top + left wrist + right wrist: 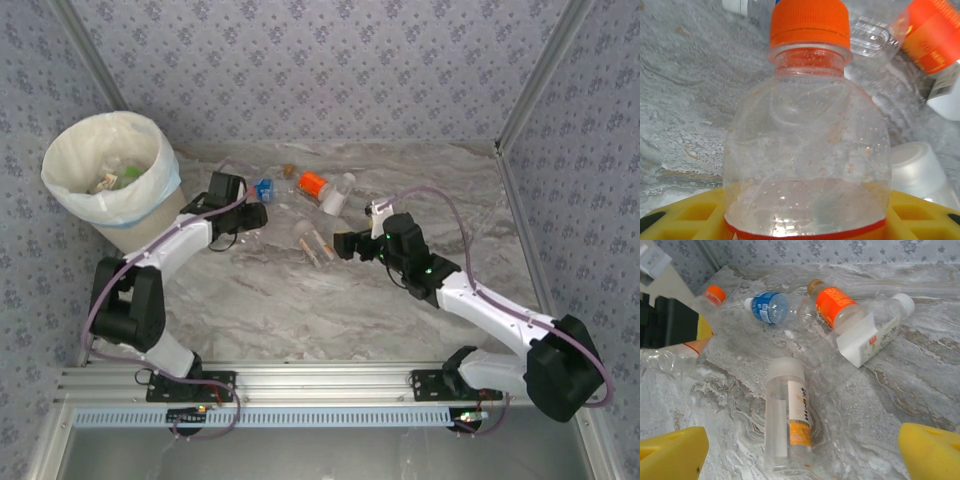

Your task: Put the plastic bottles in the bin

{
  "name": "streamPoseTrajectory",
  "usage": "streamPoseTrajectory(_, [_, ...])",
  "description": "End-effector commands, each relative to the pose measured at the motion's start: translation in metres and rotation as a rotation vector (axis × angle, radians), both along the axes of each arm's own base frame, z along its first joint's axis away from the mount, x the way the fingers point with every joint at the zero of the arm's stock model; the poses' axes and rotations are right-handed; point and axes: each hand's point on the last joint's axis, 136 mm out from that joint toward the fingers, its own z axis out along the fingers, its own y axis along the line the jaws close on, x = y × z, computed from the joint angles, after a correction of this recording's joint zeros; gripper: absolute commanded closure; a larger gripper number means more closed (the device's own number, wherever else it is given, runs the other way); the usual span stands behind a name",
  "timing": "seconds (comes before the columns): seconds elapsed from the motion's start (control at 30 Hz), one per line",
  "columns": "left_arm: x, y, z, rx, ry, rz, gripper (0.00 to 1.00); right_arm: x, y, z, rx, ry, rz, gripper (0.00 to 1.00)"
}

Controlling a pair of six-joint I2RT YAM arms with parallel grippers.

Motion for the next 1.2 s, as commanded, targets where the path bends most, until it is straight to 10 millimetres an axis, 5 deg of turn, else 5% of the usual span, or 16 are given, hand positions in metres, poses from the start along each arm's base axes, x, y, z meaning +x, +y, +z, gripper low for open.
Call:
streamPoseTrajectory(0.0, [0.004,0.002,0.049,-0.024,-0.115,-0.009,0.46,0.004,0.015,0.022,0.013,-0.059,0.044,0.01])
streamPoseTrajectory(0.43, [0.014,0.074,0.262,0.147,-0.635,0.210,0.48,0.009,0.018,0.038,0.033,-0.102,0.021,0.01])
streamPoseTrajectory(0.63, [0.009,0.128,0.323,0.289,-0.747,0.364,0.48,0.007,0.016,0.034,0.021,-0.095,0.016,0.01])
streamPoseTrajectory(0.87, [0.004,0.195,0.333,0.290,-0.739,0.506,0.48,0.008,0.016,0.032,0.016,-0.094,0.013,0.01])
streamPoseTrajectory(1.17, [0.021,0.247,0.295,0.226,-0.622,0.581,0.48,0.008,0.017,0.032,0.018,-0.091,0.015,0.01])
